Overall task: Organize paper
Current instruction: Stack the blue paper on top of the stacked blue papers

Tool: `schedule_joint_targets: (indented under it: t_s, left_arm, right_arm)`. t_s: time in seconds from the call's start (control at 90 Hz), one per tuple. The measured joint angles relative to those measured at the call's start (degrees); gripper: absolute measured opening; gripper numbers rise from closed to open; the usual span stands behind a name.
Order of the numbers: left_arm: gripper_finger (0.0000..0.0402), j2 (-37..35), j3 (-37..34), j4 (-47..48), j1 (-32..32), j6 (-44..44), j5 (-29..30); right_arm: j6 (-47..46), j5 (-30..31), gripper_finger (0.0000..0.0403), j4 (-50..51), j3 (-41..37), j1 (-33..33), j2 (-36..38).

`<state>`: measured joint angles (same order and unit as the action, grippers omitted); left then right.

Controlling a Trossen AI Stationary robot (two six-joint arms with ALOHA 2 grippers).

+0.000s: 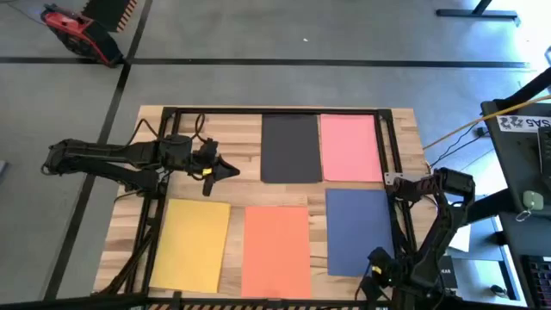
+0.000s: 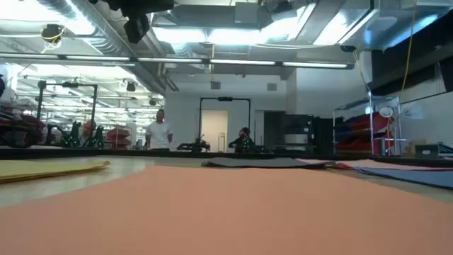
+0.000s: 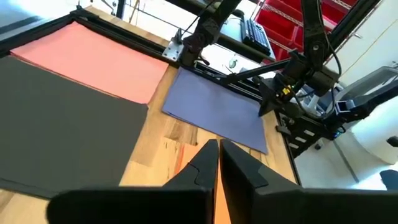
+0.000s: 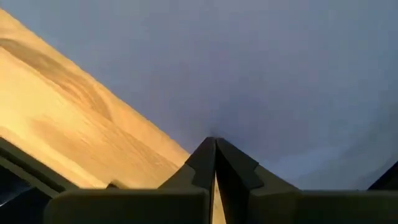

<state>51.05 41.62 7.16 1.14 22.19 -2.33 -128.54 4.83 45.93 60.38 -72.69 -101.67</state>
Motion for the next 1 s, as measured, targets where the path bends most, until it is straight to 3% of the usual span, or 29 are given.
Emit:
schedule_joint_targets:
  t_s: [0.2, 0.489, 1.0]
  left_arm:
    - [0.0, 0.0, 0.01, 0.0, 0.09, 0.03, 0.0]
    - [0.0, -0.02, 0.01, 0.37, 0.08, -0.05, 0.01]
    - [0.0, -0.02, 0.01, 1.33, 1.64, -1.58, 0.04]
  right_arm:
    - [-1.28, -3.86, 0.0, -5.36, 0.02, -0.21, 0.49]
    - [-1.54, -3.88, 0.0, -11.28, -0.11, -0.15, -0.1]
    - [-1.61, -5.55, 0.0, -12.8, -2.35, 0.35, -2.68]
